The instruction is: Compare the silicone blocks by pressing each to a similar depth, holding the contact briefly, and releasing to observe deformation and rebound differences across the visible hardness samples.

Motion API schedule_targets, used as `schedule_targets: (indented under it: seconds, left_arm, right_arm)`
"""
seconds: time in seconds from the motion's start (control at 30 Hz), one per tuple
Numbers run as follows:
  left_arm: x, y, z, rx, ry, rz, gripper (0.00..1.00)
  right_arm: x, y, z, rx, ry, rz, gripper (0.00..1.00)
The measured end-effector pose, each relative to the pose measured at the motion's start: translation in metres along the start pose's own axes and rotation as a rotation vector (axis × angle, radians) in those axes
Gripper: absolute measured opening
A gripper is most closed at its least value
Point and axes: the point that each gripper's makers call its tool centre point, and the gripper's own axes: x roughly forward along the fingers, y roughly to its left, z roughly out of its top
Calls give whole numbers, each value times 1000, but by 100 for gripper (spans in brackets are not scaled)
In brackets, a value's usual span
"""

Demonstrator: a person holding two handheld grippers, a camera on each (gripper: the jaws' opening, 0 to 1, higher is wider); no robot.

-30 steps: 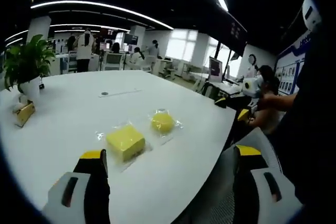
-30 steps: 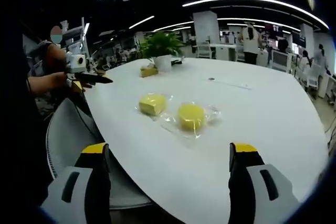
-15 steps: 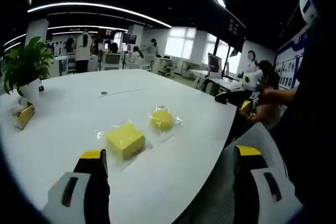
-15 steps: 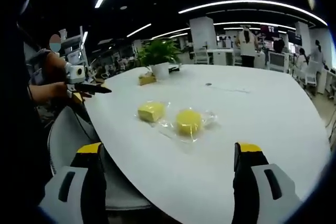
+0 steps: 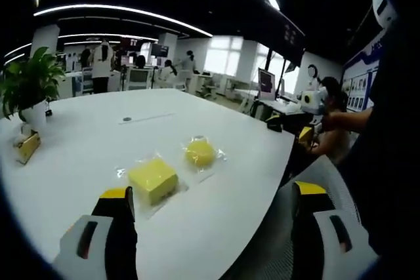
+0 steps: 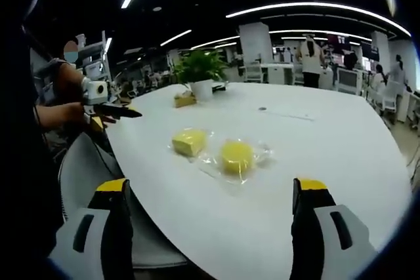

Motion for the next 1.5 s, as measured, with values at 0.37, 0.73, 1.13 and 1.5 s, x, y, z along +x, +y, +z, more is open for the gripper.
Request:
schedule_targets:
  seconds: [0.37, 0.73, 1.13, 1.5]
  left_arm:
    - [-9, 4, 6, 40, -16, 21, 99]
    - [-11, 2, 5, 29, -4, 2, 99]
    - [-8, 1, 6, 22, 4, -2, 99]
    - [-11, 10, 1, 0, 17, 22, 99]
  right_arm:
    - [-2, -9, 1, 47, 14, -14, 96]
    - [-7, -13, 3, 44, 12, -26, 94]
    - [-8, -14, 0, 33, 29, -31, 92]
    - [-3, -13, 0, 0, 44, -29, 87]
